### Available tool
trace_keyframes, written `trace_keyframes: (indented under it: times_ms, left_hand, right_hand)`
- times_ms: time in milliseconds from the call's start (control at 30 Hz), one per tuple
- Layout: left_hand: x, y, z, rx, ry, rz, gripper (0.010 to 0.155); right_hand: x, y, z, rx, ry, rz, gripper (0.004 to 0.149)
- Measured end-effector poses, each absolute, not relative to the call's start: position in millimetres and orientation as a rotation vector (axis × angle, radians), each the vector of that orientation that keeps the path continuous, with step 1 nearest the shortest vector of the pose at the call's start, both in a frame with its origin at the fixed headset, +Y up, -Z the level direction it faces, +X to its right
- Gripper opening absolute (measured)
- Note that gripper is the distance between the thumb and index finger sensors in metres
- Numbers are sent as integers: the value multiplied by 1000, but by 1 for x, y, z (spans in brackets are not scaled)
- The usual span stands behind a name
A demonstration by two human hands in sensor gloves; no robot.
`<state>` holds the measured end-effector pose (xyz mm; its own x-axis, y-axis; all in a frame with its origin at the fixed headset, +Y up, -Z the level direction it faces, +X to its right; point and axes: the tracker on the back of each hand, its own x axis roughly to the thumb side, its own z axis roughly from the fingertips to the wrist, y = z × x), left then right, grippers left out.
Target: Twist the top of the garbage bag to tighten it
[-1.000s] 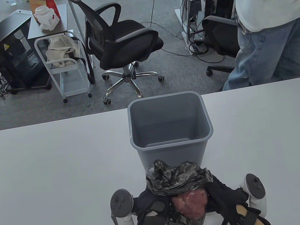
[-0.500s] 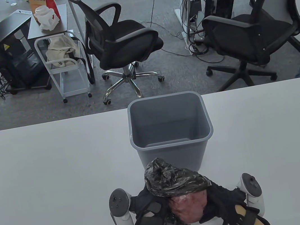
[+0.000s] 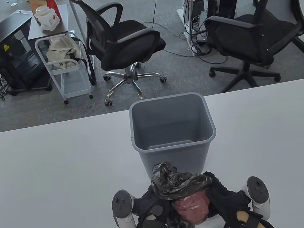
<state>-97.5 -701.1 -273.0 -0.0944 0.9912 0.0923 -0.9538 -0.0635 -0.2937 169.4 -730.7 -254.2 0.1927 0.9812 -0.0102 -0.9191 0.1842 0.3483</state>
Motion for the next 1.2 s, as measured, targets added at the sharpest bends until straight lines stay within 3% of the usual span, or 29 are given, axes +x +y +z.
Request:
trace_keyframes:
  times_ms: [200, 367, 467, 567, 633, 800, 933, 1033, 1200]
  left_hand:
    - [-102, -701, -269, -15, -143, 1540, 44]
    - [-110, -705, -268, -11, -54, 1557, 44]
    - [-107, -705, -269, -32, -92, 1562, 44]
    - [-102, -703, -272, -125, -214, 1622, 46]
    - [-101, -702, -273, -166, -277, 1665, 46]
    - [-104, -701, -269, -48, -150, 1532, 45]
    - [-110, -703, -267, -9, -52, 1526, 45]
    - [-111, -705, -266, 9, -30, 1518, 45]
    - [-105, -702, -269, -101, -140, 1596, 46]
  right_hand:
    - [163, -732, -251, 340, 329, 1408, 87]
    - [156, -721, -249, 519, 302, 1483, 105]
    - [155, -714, -249, 564, 235, 1573, 104]
    - [160, -722, -251, 402, 202, 1511, 91]
    - [164, -731, -252, 297, 292, 1390, 85]
    - [161, -731, -251, 338, 324, 1403, 84]
    - [158, -721, -251, 482, 224, 1472, 101]
    - [155, -713, -249, 581, 221, 1528, 107]
    - [164, -727, -252, 331, 179, 1431, 87]
